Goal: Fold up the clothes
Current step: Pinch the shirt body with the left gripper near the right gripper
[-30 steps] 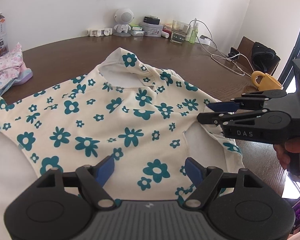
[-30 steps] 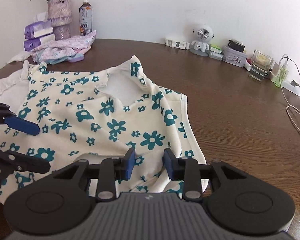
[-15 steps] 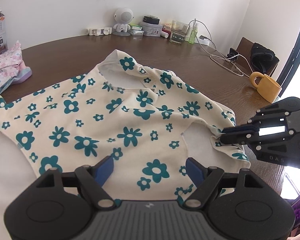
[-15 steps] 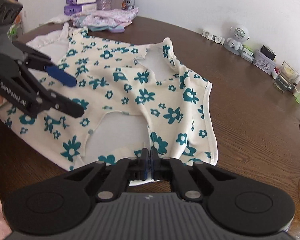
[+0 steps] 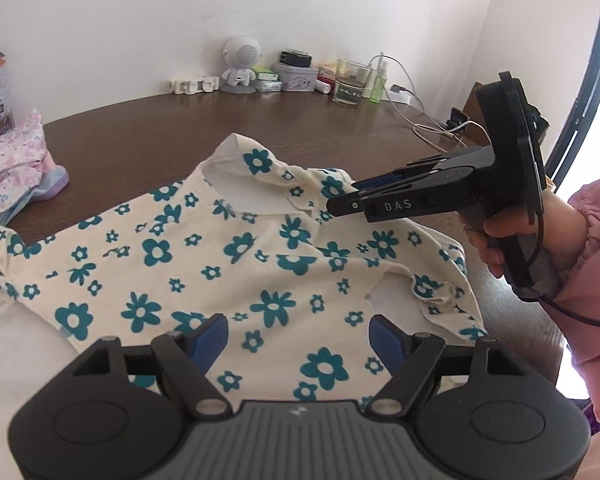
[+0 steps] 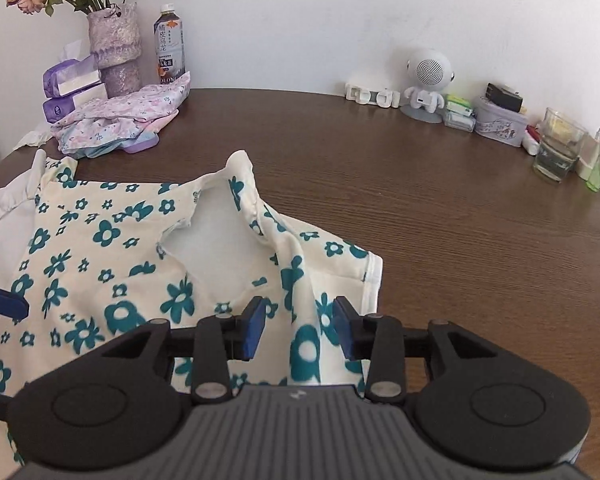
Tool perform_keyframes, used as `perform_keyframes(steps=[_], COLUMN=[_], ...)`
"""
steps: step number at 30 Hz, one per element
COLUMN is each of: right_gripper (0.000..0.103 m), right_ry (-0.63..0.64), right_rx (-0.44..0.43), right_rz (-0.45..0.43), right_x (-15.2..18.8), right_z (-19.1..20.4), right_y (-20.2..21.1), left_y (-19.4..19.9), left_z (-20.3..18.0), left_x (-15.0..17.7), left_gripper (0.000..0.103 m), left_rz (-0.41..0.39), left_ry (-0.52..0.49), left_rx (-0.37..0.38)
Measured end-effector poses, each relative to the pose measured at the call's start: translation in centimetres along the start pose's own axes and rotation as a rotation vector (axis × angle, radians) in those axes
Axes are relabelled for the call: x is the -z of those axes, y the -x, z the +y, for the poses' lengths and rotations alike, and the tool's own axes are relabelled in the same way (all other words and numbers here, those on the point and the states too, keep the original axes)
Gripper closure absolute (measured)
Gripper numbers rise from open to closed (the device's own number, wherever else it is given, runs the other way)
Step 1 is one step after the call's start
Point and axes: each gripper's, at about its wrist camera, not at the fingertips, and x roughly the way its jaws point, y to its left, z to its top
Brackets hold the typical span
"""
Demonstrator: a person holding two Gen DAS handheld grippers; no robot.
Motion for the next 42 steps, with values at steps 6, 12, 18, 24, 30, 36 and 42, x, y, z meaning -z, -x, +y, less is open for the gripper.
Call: perform_keyframes(steps=[6,12,18,24,30,36,42], right_gripper=[0.075,0.1,0.096,0.068,0.069,0.097,0.095], right_ry=[0.03,0.06,0.07,0.109,0.17,0.227,0.241], right_rx=[-0.008,0.035,0.043,-0.032,-0.1,-0.06,-0.017], right_rz=[0.046,0.026,0.004,-0.029,0.009,0.054,0.084], right_x=[-1.2,-1.3,-1.1,1.2,4.2,5.8,6.1], right_z=[0.3,-0.1,-0.4,1.2,3.4,4.6,4.4], right_y=[-2.4,-2.4,-1.7,3.3,6.3,5.5,6.7], left_y=[-3.4,-5.5,-5.2,-5.9,-4.6,-3.4,-4.1], left_z=[1.8,2.4,2.6,3.5,2.4,-0.9,-3.7], left_x=[-3.2,-3.4,-3.7,-5.3,-3.8,-1.6,-0.3], left_gripper=[0.034,0.042,0.042,0.043,0.043,0.043,0.044], left_rz=[0.007,0.025,0.002,-0.006,0.002,0.033,0.077], left_ry=[0.056,0.064,0.074,0.093,0.077,-0.072,-0.186], left_rx=[-0.05,-0.075,-0.067,-0.08,-0.011,0.097,0.159])
